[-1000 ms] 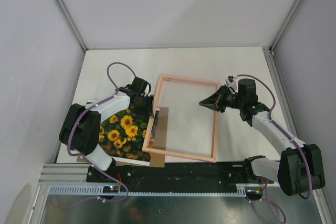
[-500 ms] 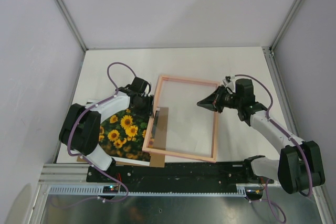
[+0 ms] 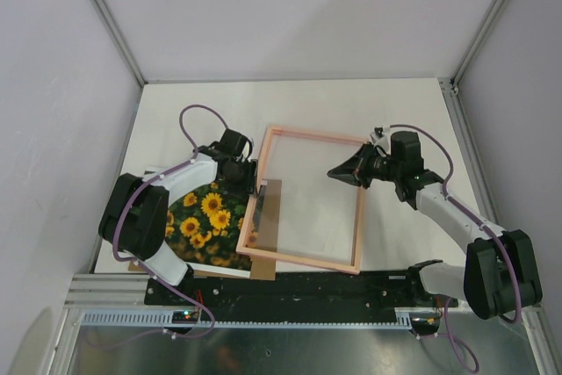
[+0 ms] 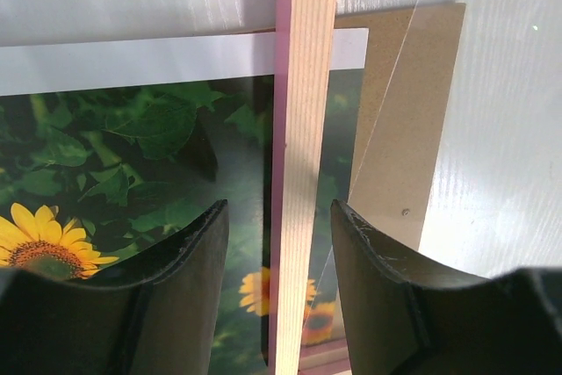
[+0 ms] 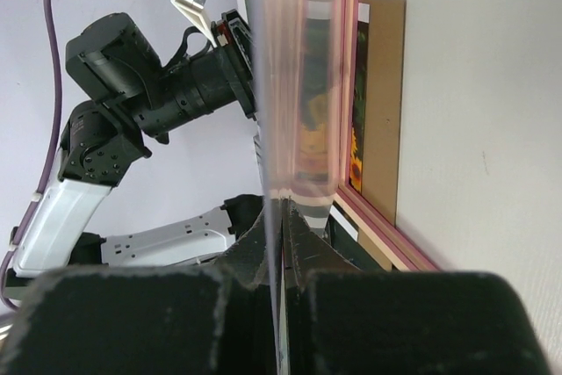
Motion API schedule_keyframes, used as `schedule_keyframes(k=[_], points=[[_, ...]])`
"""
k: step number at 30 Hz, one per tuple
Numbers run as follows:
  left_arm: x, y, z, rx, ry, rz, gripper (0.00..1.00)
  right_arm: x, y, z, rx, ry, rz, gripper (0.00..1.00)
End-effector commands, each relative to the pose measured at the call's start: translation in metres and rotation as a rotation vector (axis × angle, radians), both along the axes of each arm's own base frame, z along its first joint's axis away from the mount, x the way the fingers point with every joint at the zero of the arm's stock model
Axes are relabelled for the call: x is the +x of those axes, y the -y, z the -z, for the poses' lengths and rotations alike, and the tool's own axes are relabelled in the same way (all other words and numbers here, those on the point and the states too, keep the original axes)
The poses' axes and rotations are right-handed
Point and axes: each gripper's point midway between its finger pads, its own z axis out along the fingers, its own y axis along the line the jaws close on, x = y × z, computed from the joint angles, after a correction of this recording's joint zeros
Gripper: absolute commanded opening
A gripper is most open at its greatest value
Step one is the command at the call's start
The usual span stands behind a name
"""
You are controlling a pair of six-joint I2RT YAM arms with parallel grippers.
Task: Put the photo into the frame
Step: Place the glass panel at the frame body.
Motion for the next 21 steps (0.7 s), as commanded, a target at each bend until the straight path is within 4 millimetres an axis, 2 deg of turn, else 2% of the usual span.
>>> schedule_keyframes(k=[1,21], points=[[0.002,0.006,-0.012,-0.032,0.047,0.03,0.54,0.008,-0.006,-0.019,0.011,0.085,-0.022,0.0],[0.002,0.007,-0.011,-0.033,0.041,0.034,0.54,0.014,-0.01,-0.004,0.001,0.095,-0.062,0.0]])
